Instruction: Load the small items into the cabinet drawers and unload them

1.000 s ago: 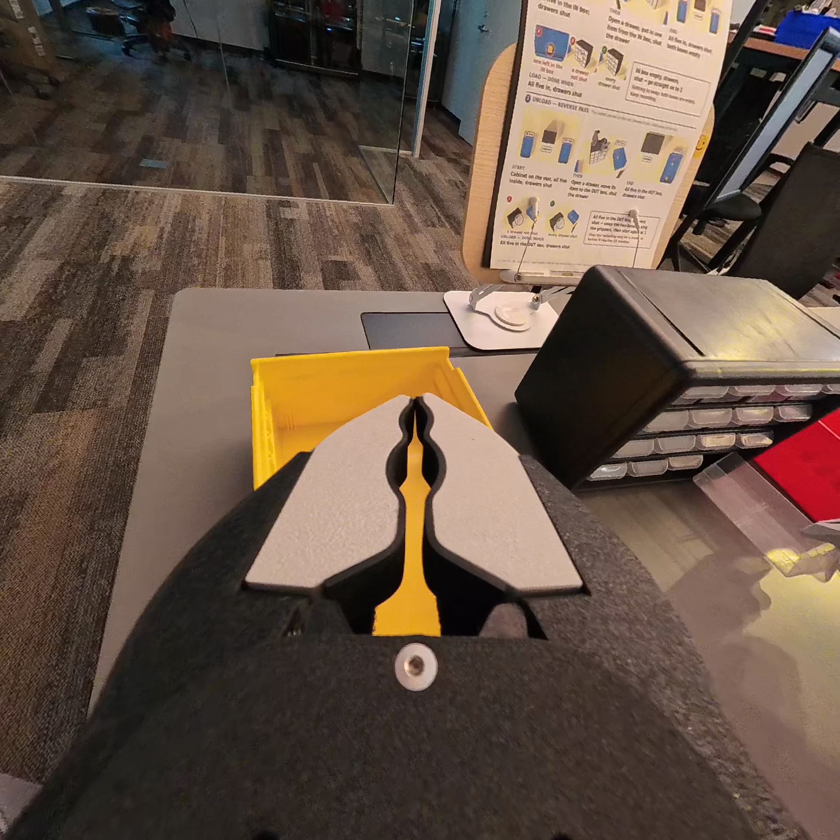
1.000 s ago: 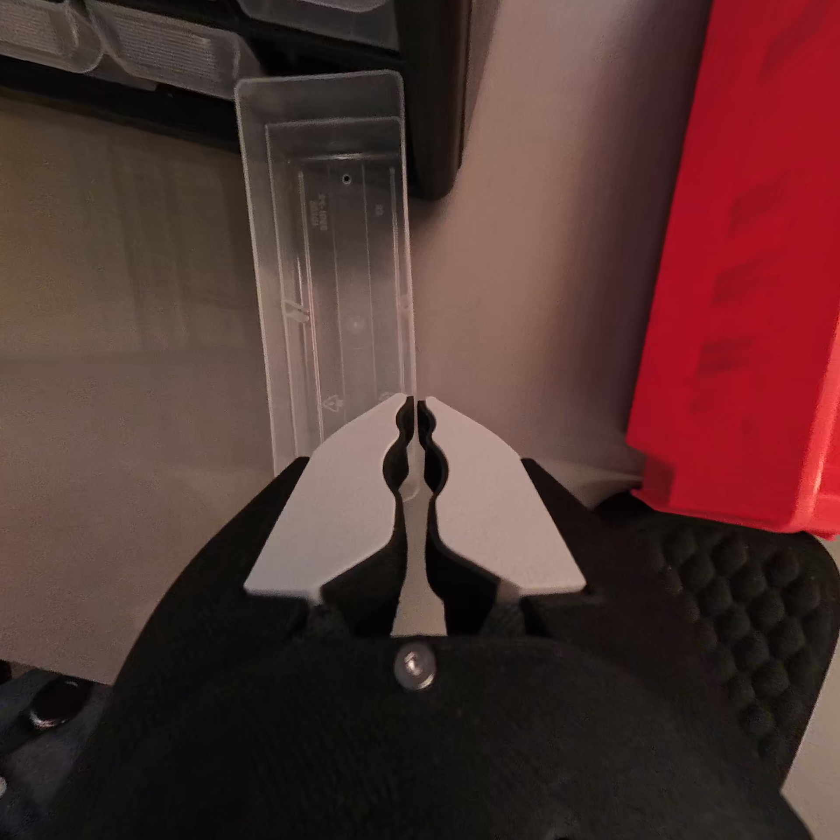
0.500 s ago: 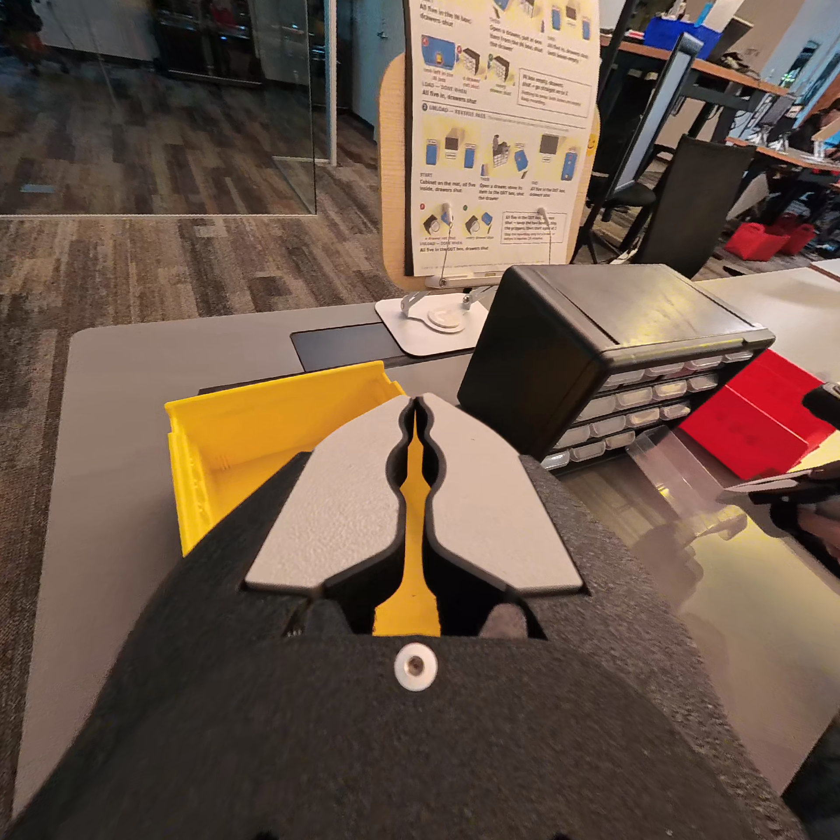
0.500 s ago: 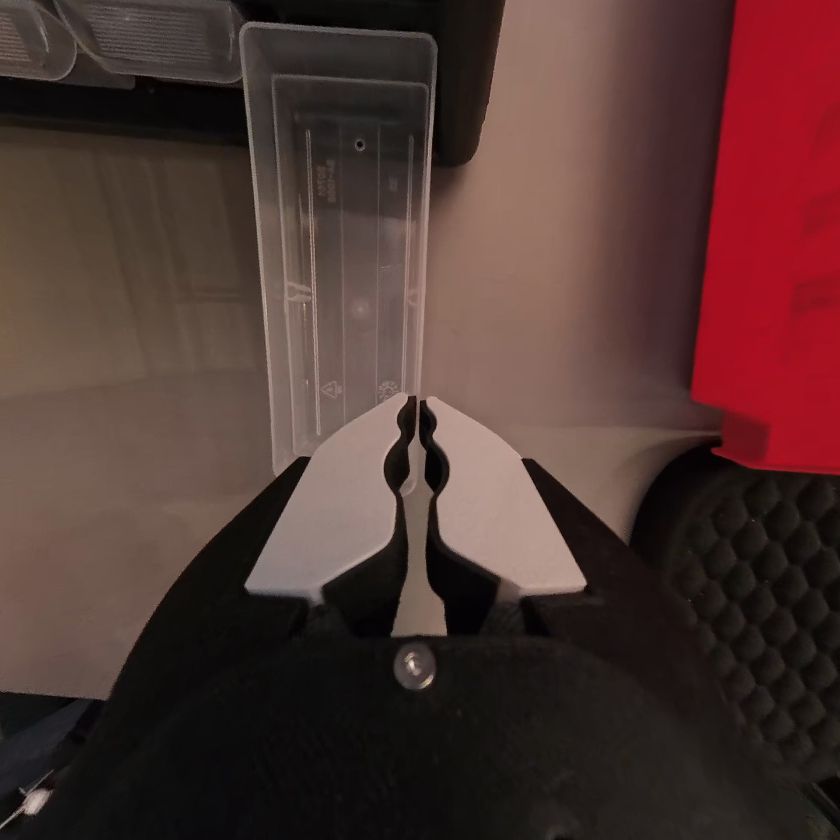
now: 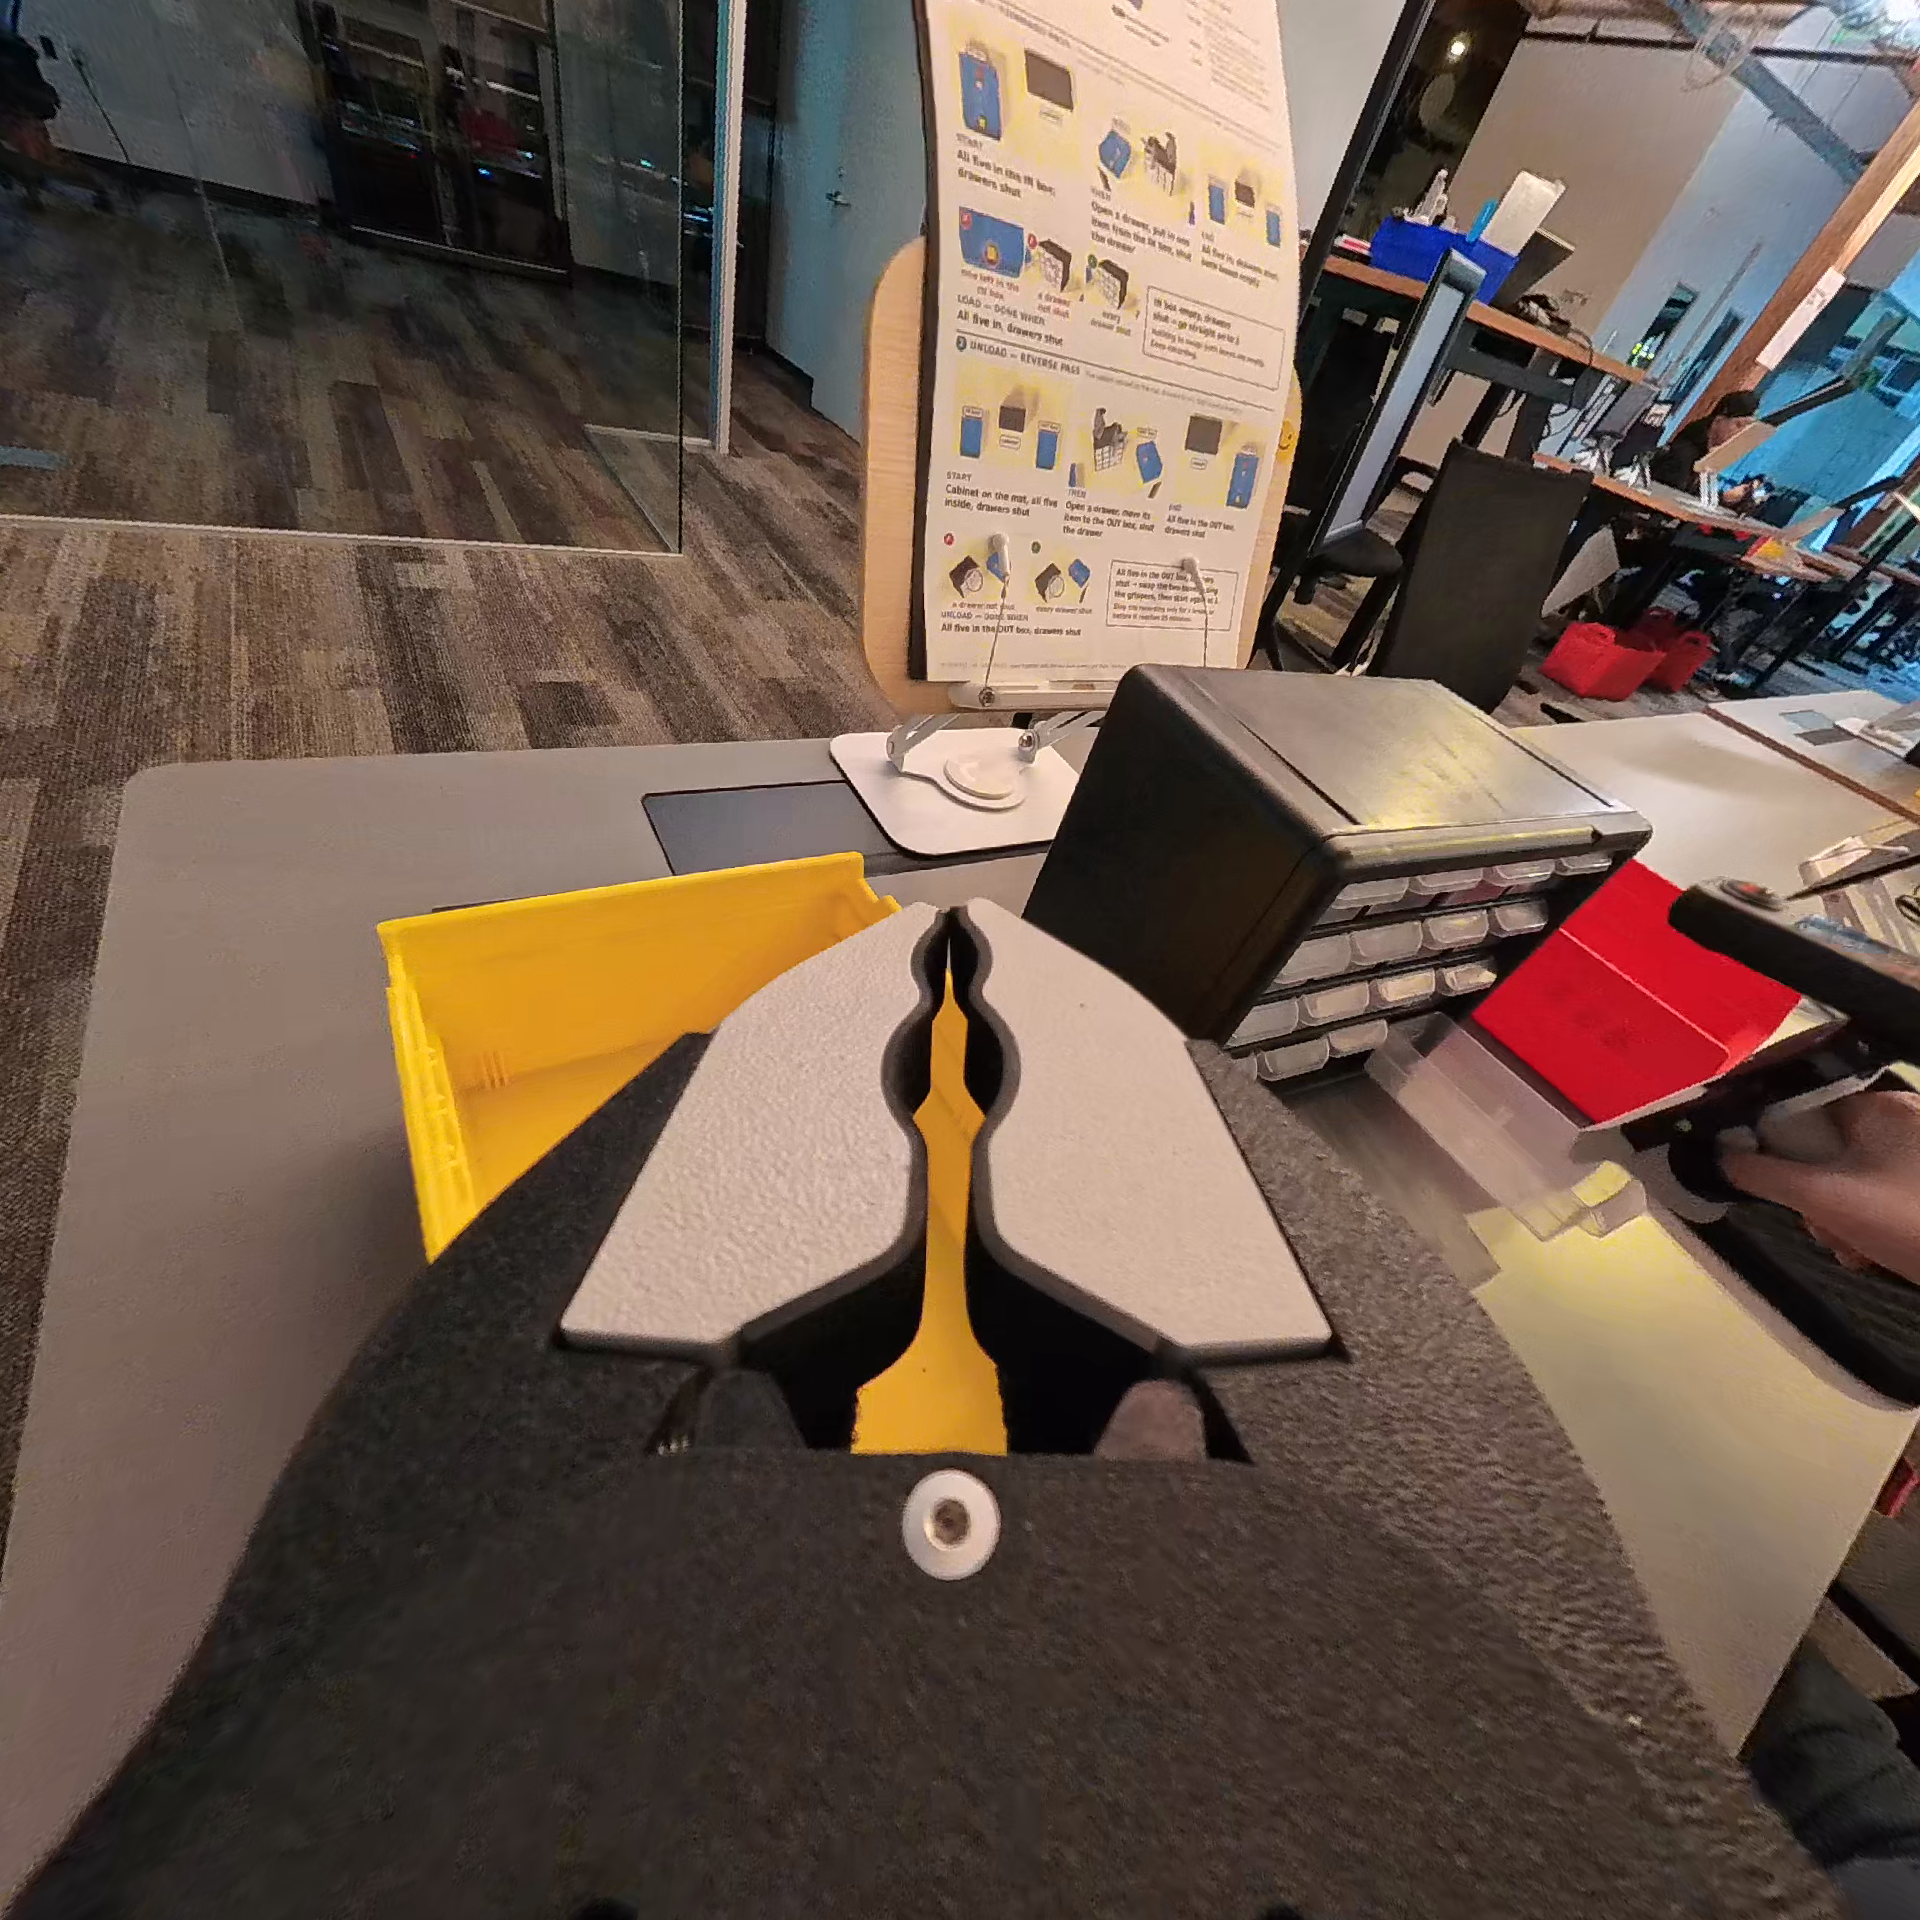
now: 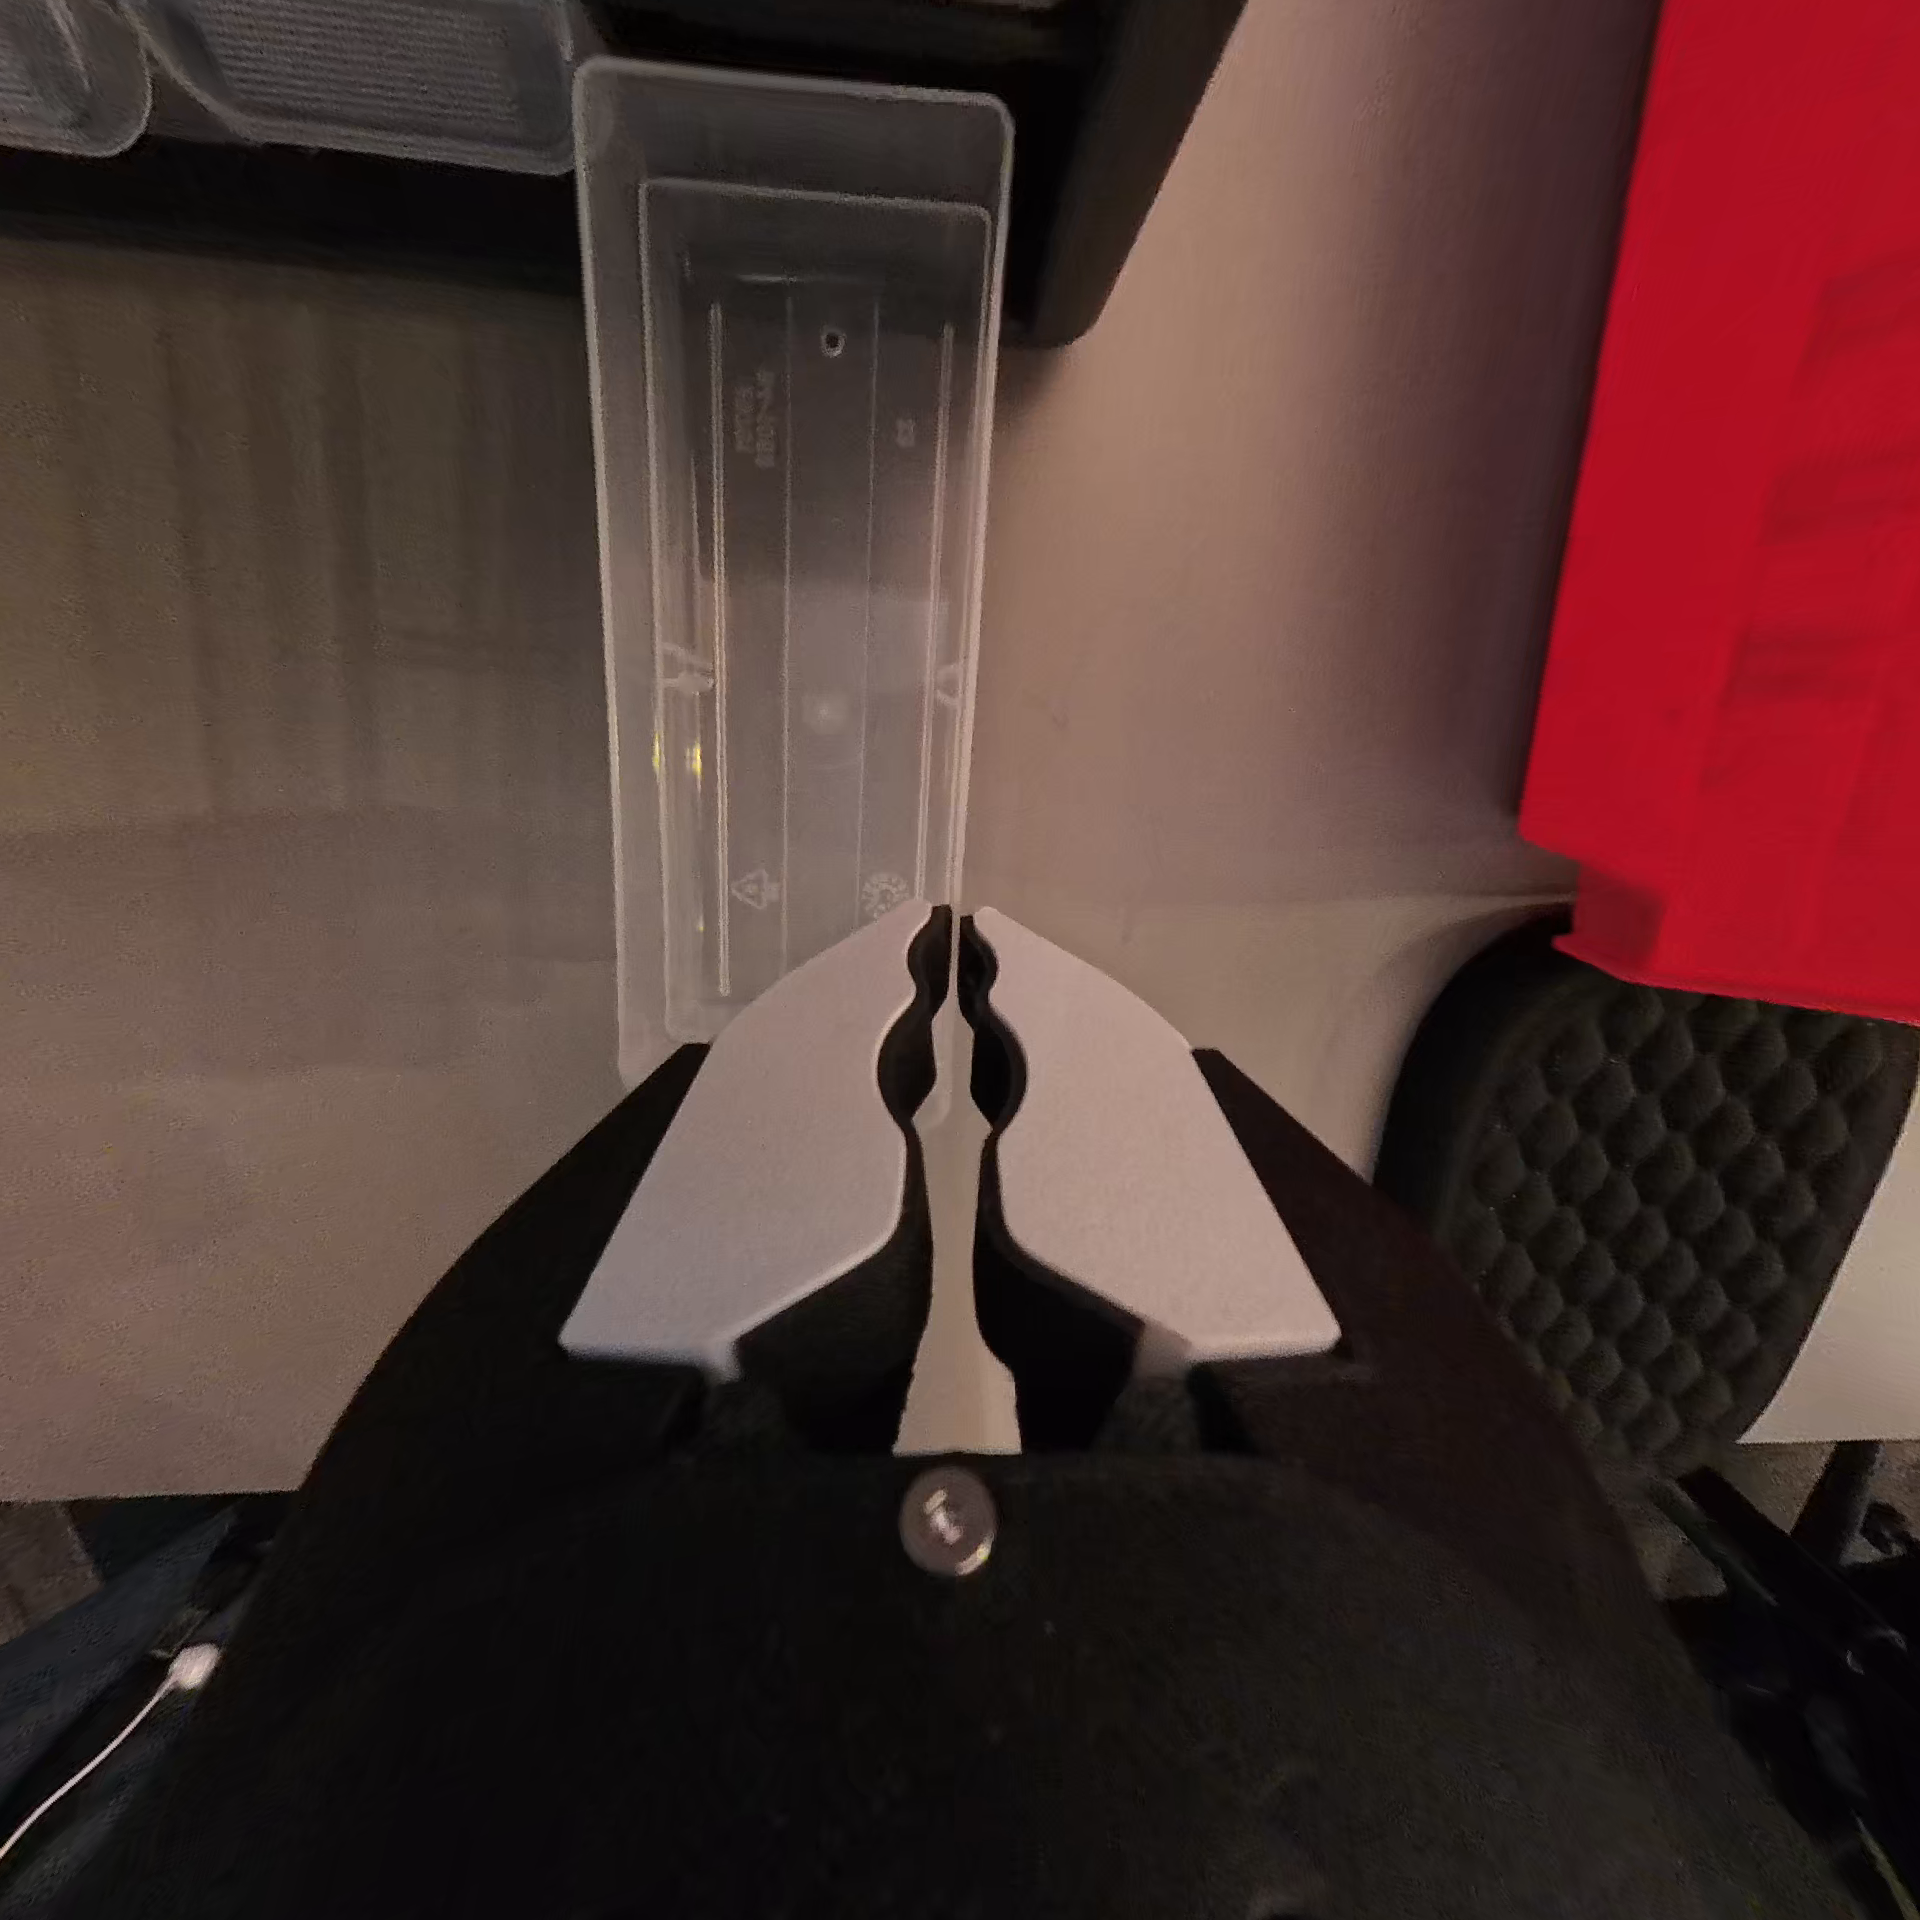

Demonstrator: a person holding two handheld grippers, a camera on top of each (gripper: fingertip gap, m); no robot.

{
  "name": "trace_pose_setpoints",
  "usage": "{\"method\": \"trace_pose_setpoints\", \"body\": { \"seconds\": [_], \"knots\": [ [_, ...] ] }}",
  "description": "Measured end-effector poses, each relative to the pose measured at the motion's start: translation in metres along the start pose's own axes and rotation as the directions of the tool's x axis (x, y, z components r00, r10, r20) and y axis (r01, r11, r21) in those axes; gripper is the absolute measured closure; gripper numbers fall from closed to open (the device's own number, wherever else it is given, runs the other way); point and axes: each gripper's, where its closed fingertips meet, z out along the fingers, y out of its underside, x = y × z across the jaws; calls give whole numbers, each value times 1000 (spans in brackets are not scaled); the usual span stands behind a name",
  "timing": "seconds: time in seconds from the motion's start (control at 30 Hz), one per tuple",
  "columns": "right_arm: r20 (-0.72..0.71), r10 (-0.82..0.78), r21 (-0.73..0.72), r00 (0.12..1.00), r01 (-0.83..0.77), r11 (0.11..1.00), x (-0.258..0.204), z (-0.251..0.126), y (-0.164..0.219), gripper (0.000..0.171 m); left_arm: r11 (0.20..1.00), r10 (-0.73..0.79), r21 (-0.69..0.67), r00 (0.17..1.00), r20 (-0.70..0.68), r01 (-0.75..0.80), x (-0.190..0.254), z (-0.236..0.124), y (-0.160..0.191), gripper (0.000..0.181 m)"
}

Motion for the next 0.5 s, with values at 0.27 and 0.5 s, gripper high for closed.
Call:
{"method": "trace_pose_setpoints", "body": {
  "seconds": [0.27,0.5],
  "knots": [
    [23,19,3,1000,-19,1000,4,2,-3,169,1000,-11,12,1000,2,11,-4,-3,-1,181],
    [81,46,-51,996,-42,998,2,-3,-3,169,1000,-7,7,1000,9,7,-4,-2,-1,181]
  ]
}}
